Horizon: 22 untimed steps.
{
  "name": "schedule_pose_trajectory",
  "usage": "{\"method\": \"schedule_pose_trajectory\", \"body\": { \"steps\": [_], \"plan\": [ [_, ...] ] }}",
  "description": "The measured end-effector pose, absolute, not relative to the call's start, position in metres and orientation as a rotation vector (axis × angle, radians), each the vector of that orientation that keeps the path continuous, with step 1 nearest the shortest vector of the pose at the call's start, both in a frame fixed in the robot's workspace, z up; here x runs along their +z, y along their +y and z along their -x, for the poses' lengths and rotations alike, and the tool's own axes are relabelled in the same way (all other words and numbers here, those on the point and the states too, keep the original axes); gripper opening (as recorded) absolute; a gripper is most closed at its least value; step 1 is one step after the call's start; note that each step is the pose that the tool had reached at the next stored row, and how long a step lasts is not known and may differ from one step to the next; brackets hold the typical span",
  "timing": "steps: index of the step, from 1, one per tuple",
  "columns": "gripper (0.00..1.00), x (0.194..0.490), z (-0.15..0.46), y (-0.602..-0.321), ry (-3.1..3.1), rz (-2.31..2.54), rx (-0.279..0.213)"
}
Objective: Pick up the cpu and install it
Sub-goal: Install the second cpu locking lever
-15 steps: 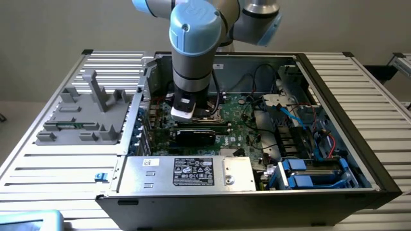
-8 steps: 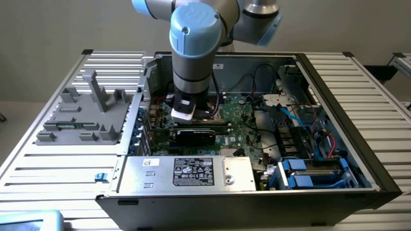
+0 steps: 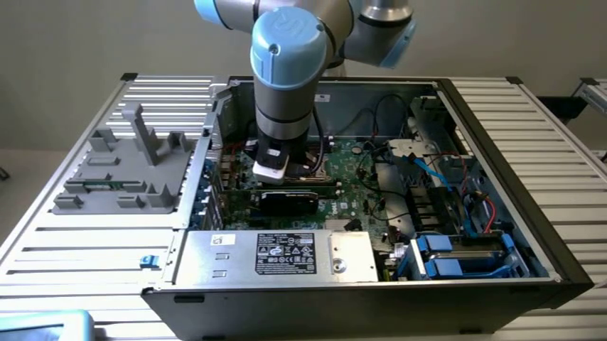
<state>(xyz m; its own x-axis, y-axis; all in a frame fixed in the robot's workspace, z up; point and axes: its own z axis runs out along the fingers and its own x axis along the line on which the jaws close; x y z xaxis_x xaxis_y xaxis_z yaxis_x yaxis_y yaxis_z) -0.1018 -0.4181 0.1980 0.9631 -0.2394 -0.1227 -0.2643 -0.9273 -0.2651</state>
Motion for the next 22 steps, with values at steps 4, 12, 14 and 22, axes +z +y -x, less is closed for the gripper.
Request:
{"method": "schedule_pose_trajectory", "body": {
  "steps": [4, 12, 14, 22],
  "plan": [
    [0.11, 0.1974, 0.1018, -0.4181, 0.371, 2.830, 0.128],
    [0.11, 0.1950, 0.1018, -0.4181, 0.373, 2.828, 0.128],
    [0.11, 0.1945, 0.1018, -0.4181, 0.374, 2.828, 0.128],
    [0.11, 0.1942, 0.1018, -0.4181, 0.375, 2.827, 0.127]
  ]
}}
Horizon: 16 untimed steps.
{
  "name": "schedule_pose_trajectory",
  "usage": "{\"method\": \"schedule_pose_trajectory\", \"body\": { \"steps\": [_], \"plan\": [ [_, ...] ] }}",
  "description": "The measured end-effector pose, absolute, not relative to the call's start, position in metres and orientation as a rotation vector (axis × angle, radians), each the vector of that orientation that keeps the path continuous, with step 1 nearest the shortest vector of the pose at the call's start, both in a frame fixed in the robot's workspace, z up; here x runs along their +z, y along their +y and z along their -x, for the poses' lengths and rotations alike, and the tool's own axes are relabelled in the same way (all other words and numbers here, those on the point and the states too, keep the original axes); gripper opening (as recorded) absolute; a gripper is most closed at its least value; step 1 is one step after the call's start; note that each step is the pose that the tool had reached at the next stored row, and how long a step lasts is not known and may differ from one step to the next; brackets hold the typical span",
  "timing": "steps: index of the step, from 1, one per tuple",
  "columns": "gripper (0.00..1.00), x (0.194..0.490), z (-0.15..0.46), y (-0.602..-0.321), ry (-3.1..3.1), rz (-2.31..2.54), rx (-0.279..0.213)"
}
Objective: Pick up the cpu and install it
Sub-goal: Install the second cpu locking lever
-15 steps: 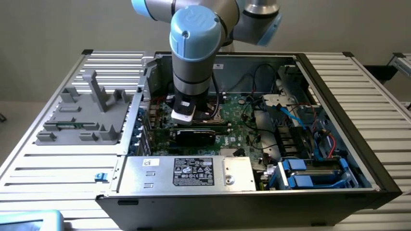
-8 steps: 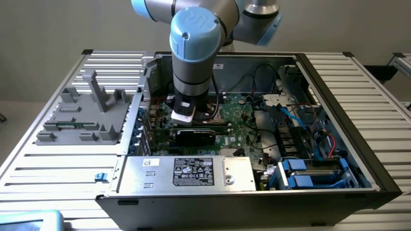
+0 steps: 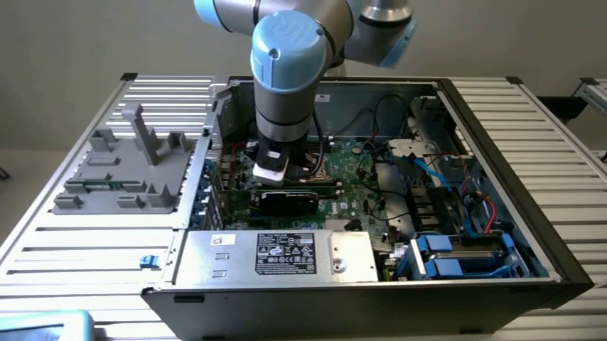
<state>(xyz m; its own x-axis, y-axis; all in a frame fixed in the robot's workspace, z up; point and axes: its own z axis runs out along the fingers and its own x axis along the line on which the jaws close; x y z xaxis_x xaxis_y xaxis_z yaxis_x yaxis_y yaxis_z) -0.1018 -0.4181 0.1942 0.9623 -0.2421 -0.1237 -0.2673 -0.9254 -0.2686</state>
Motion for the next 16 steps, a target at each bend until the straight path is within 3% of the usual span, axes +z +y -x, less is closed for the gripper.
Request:
{"method": "schedule_pose_trajectory", "body": {
  "steps": [16],
  "plan": [
    [0.11, 0.1935, 0.1018, -0.4189, 0.375, 2.827, 0.127]
  ]
}}
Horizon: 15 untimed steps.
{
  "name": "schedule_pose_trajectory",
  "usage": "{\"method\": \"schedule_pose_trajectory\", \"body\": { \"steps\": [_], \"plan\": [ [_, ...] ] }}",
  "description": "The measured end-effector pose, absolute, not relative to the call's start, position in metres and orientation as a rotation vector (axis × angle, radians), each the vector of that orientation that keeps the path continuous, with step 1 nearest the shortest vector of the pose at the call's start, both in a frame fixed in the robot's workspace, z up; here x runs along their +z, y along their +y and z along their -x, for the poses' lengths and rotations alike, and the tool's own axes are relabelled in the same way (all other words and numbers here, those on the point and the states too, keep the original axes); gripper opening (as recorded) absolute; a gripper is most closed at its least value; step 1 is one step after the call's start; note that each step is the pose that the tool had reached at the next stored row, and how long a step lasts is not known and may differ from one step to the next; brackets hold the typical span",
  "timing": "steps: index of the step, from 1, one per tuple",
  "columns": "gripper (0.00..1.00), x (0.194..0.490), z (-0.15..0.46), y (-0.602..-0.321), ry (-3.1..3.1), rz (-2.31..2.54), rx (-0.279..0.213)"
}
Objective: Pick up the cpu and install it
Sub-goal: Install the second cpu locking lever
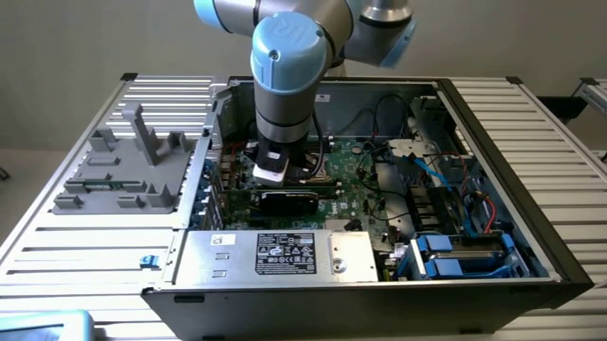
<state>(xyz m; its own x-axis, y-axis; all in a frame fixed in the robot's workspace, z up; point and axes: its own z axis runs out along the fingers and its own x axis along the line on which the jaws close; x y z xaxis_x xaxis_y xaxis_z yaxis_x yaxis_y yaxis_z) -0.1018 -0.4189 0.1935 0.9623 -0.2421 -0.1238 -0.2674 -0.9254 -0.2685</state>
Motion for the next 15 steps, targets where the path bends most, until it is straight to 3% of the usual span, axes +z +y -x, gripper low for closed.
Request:
{"method": "schedule_pose_trajectory", "body": {
  "steps": [15],
  "plan": [
    [0.11, 0.1934, 0.1031, -0.4189, 0.375, 2.827, 0.127]
  ]
}}
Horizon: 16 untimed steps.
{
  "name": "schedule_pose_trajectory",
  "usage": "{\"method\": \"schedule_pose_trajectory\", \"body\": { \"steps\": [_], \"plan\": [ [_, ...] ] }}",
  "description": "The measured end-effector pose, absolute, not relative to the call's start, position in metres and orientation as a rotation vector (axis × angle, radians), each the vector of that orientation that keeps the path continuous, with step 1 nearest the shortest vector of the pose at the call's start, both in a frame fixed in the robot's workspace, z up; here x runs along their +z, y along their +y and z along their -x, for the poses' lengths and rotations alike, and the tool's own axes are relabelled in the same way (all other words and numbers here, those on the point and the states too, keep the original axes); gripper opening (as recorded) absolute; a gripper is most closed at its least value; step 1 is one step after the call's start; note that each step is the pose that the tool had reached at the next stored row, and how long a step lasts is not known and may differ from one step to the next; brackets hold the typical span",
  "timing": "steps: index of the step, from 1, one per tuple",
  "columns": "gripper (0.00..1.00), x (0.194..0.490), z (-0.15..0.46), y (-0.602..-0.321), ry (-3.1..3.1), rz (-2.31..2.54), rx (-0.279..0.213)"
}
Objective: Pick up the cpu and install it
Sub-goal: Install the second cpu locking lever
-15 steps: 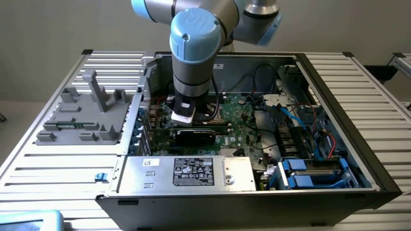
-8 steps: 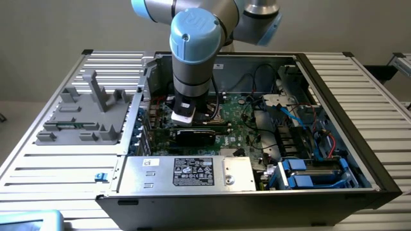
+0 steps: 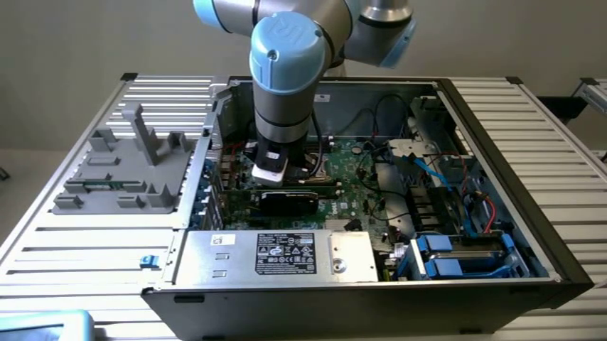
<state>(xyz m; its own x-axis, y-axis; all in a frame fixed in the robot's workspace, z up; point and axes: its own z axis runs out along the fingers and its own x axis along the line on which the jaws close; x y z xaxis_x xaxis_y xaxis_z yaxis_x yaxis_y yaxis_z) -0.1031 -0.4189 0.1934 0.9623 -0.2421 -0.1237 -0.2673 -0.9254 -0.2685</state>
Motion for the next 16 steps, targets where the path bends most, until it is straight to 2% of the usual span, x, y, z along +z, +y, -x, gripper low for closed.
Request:
{"method": "schedule_pose_trajectory", "body": {
  "steps": [16],
  "plan": [
    [0.11, 0.1921, 0.1035, -0.4185, 0.375, 2.827, 0.127]
  ]
}}
